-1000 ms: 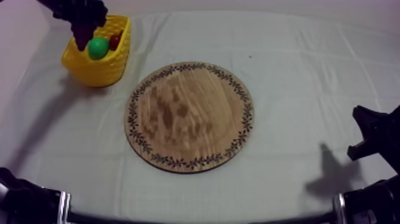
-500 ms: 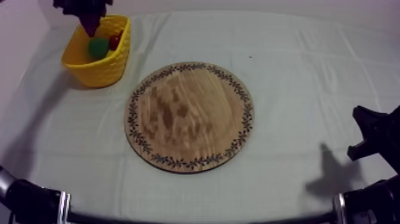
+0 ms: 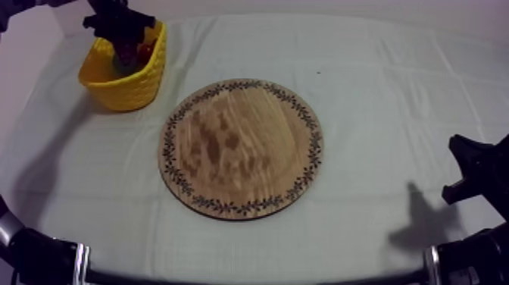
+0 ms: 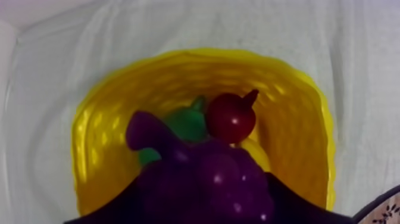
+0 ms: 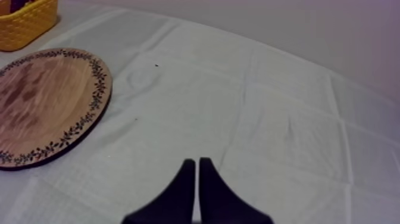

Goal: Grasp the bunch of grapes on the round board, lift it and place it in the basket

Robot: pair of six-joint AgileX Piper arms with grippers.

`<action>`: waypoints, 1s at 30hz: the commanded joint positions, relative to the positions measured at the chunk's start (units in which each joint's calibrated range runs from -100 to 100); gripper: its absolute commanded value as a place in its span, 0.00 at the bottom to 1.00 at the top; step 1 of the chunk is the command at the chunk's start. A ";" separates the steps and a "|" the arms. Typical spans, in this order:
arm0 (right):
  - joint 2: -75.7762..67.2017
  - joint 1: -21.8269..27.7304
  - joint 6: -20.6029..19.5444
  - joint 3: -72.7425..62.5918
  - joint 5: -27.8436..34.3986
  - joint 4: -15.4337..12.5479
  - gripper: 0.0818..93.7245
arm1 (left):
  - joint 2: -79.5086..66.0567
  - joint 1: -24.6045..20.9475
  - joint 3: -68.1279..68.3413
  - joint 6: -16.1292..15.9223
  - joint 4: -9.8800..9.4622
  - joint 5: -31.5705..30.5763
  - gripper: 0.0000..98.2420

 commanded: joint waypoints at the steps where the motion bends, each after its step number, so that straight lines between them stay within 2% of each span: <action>1: -0.01 -0.02 -0.01 -0.03 0.04 0.01 0.00 | -0.40 -0.19 0.32 0.23 0.23 -0.51 0.53; 4: -0.01 -0.02 -0.01 -0.03 0.04 0.01 0.00 | -1.42 -0.84 1.34 0.68 1.29 -2.36 0.77; 6: -0.01 -0.02 -0.01 -0.03 0.04 0.01 0.00 | -2.12 -1.33 1.86 0.07 2.15 -3.01 0.87; 10: -0.01 -0.02 -0.01 -0.03 0.04 0.01 0.00 | -3.51 -2.16 2.85 -1.01 3.35 -4.06 0.95; 14: -0.01 -0.02 -0.01 -0.03 0.04 0.01 0.00 | -5.46 -2.93 4.16 -2.35 3.92 -4.53 0.95; 19: -0.01 -0.02 -0.01 -0.03 0.04 0.01 0.00 | -10.09 -4.03 6.47 -5.43 5.63 -5.29 0.83; 22: -0.01 -0.02 -0.01 -0.03 0.04 0.01 0.00 | -14.37 -4.52 7.78 -6.64 6.77 -6.58 0.67; 27: -0.01 -0.02 -0.01 -0.03 0.04 0.01 0.00 | -23.30 -4.80 10.74 -7.38 7.79 -8.53 0.35; 30: -0.01 -0.02 -0.01 -0.03 0.04 0.01 0.00 | -29.00 -5.82 13.08 -9.06 10.66 -8.82 0.25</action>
